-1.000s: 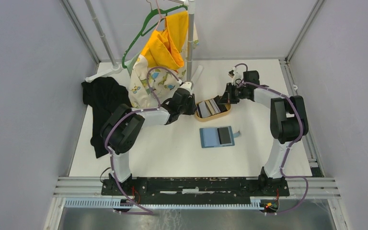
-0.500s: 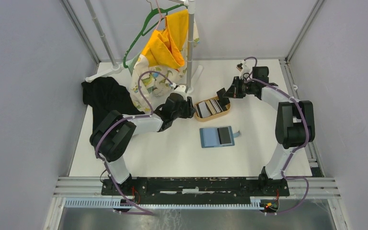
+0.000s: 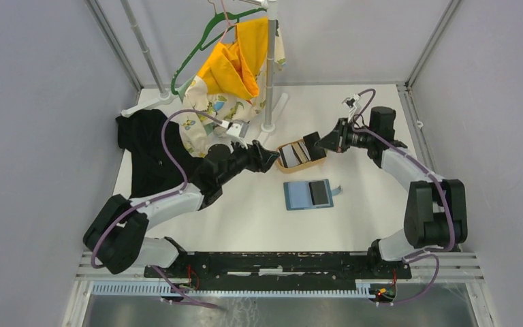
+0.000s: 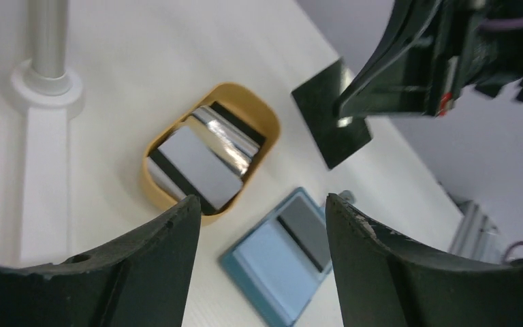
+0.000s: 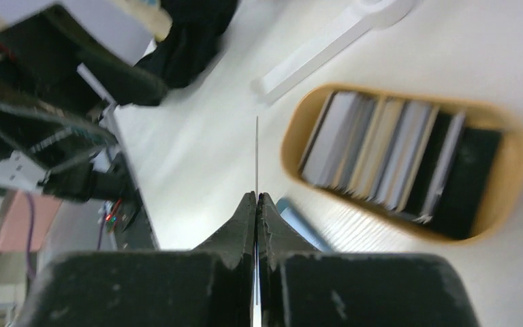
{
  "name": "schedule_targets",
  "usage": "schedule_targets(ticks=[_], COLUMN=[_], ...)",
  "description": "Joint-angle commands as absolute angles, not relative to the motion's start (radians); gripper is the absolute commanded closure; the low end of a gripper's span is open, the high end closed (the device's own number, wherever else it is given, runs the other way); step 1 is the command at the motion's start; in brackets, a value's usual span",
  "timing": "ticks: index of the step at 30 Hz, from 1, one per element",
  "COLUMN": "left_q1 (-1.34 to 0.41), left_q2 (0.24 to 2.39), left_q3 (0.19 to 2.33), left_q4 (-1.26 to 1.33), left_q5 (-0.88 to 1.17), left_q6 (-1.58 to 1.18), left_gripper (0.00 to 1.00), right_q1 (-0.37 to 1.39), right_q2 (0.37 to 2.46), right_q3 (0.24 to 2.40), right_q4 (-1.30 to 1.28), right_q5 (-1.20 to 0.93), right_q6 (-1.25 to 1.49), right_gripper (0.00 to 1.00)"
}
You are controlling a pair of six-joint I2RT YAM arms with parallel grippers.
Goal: Put the credit cards into the card holder
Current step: Pick up the credit card from the storage box.
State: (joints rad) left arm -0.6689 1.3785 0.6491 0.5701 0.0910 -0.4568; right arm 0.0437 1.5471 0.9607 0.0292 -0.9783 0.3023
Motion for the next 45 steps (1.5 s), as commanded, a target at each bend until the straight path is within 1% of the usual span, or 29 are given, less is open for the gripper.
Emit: schedule_targets(ticks=[1,5,8,11,16,20,24,31,33,34,36,38,39,40,41,42,43,44,45], left_q1=[-0.667,-0.672,-0.702,-0.757,-0.877,-0.938,-0.962,-0.98,-0.979,-0.978,-0.977,-0.972,-0.968,-0.963,-0.954,-0.946,-0.936,-0.928,-0.921], left_q2=[1.266,1.202,1.186,1.193,1.266,1.344,1.406,1.529,1.562,1.574,1.591,1.598,1.598,1.596,1.591,1.587,1.581,1.573,1.563], left_q3=[0.54,0.403,0.309,0.266,0.299,0.345,0.379,0.429,0.443,0.451,0.463,0.463,0.459,0.451,0.44,0.43,0.42,0.412,0.411], left_q4=[0.796,1.014,1.151,1.197,1.212,1.264,1.306,1.449,1.485,1.497,1.503,1.497,1.49,1.487,1.482,1.479,1.472,1.451,1.417], left_q5=[0.245,0.33,0.313,0.242,0.144,0.127,0.116,0.149,0.166,0.176,0.186,0.187,0.188,0.191,0.199,0.215,0.255,0.294,0.334], left_q6=[-0.609,-0.759,-0.84,-0.85,-0.804,-0.79,-0.79,-0.809,-0.81,-0.81,-0.81,-0.811,-0.811,-0.811,-0.813,-0.818,-0.821,-0.818,-0.811], left_gripper=[0.26,0.25,0.24,0.24,0.24,0.24,0.26,0.37,0.43,0.5,0.7,0.93,0.97,0.98,0.98,0.98,0.98,0.98,0.98], right_q1=[0.043,0.049,0.082,0.136,0.166,0.177,0.192,0.221,0.235,0.238,0.246,0.25,0.25,0.251,0.252,0.249,0.25,0.249,0.247], right_q2=[1.419,1.312,1.263,1.237,1.194,1.154,1.14,1.17,1.184,1.189,1.195,1.191,1.187,1.18,1.175,1.175,1.176,1.174,1.174], right_q3=[0.733,0.555,0.458,0.423,0.372,0.358,0.354,0.353,0.358,0.359,0.363,0.369,0.375,0.39,0.418,0.456,0.514,0.568,0.64], right_q4=[0.336,0.607,0.853,0.928,1.106,1.137,1.16,1.157,1.134,1.123,1.115,1.104,1.085,1.046,0.997,0.906,0.802,0.619,0.37], right_q5=[-1.155,-1.166,-1.138,-1.111,-1.079,-1.063,-1.058,-1.063,-1.065,-1.065,-1.07,-1.077,-1.082,-1.092,-1.108,-1.14,-1.171,-1.186,-1.179], right_q6=[0.463,0.618,0.786,0.854,1.0,1.025,1.043,1.03,1.004,0.991,0.972,0.948,0.92,0.872,0.813,0.724,0.627,0.466,0.237], right_gripper=[1.0,1.0,1.0,1.0,1.0,1.0,1.0,1.0,1.0,1.0,1.0,1.0,1.0,0.96,0.83,0.65,0.53,0.38,0.25])
